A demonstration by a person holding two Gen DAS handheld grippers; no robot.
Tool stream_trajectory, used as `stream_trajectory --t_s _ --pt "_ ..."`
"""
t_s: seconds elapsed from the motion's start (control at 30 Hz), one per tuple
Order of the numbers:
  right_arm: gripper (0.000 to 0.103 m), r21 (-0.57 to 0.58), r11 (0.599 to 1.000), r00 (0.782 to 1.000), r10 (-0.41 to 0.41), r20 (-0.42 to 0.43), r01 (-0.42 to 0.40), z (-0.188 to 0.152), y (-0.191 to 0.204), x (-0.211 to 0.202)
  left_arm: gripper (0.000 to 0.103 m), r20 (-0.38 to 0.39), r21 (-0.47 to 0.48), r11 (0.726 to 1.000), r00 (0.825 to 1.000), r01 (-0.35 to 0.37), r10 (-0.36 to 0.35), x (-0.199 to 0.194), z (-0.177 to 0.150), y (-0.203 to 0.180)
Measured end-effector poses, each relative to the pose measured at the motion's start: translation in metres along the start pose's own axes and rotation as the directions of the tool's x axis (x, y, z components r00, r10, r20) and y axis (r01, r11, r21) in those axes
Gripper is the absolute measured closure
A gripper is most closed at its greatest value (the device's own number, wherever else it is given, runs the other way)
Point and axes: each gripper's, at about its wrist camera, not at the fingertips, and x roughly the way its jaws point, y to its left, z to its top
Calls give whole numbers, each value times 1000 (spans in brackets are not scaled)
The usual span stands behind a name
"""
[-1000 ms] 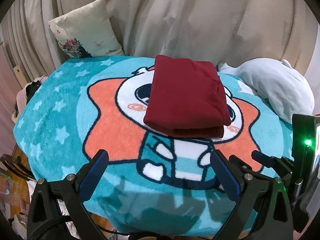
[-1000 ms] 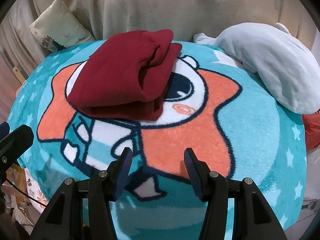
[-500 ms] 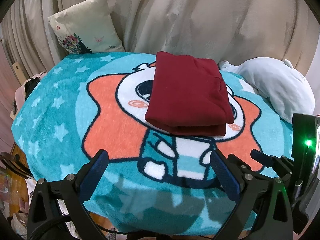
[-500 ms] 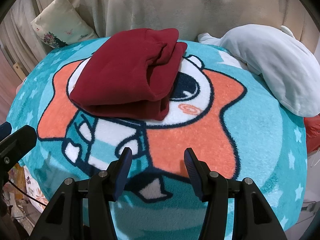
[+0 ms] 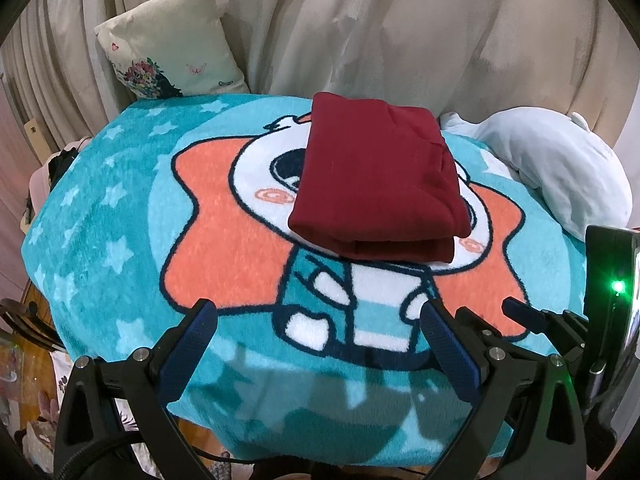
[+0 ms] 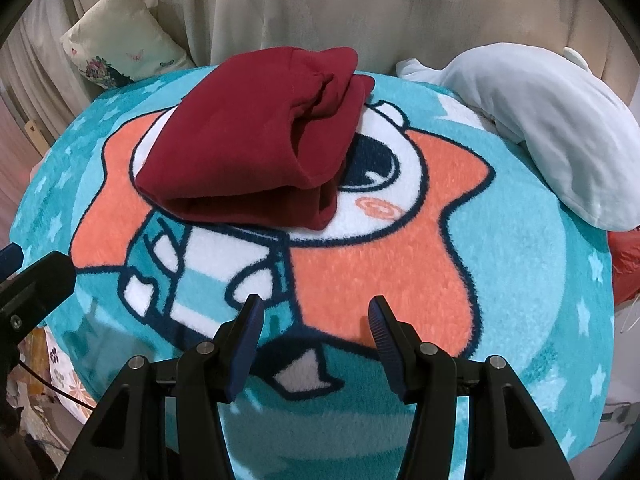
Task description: Fold small clothes
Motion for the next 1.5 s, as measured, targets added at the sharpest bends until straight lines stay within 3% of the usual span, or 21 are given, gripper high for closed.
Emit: stream_trajectory --t_s 1.5 --pt "42 -7 1000 998 -7 -58 6 -9 -10 15 2 -89 -30 999 996 13 -16 20 -12 -3"
